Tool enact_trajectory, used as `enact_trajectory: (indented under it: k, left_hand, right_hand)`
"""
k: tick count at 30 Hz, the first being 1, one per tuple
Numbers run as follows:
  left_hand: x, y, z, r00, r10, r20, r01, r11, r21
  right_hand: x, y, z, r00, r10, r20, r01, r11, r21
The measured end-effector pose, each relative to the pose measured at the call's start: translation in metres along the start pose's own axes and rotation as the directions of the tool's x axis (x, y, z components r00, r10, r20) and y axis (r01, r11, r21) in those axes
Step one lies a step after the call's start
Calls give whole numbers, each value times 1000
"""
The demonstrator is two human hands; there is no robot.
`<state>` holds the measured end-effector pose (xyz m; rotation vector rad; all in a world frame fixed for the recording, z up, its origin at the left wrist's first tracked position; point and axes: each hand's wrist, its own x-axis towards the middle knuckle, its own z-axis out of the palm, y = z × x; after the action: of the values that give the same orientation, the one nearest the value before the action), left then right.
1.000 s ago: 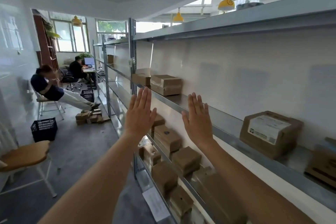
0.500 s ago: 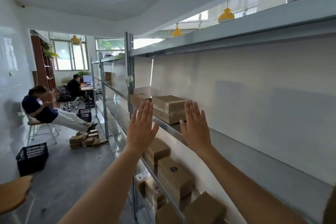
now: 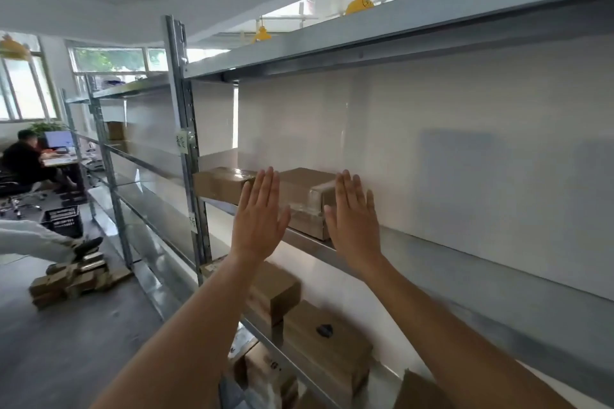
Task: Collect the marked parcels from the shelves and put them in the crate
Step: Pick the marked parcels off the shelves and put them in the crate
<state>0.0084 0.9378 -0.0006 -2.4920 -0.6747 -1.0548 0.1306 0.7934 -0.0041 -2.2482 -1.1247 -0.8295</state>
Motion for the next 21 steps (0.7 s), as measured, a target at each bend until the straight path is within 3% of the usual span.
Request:
enact_trajectory:
  k: [6, 14, 21]
  left_hand:
    - [34, -37, 30, 998, 57, -2, -57, 992, -108]
    - [48, -46, 60, 994, 108, 18, -101, 972, -212]
    - [62, -51, 76, 989, 141, 40, -123, 947, -296]
  right_hand:
    - [15, -17, 19, 991, 128, -45, -129, 991, -26]
    - [21, -13, 24, 995, 100, -8, -100, 980, -173]
    - [23, -23, 32, 984, 179, -8, -178, 973, -148]
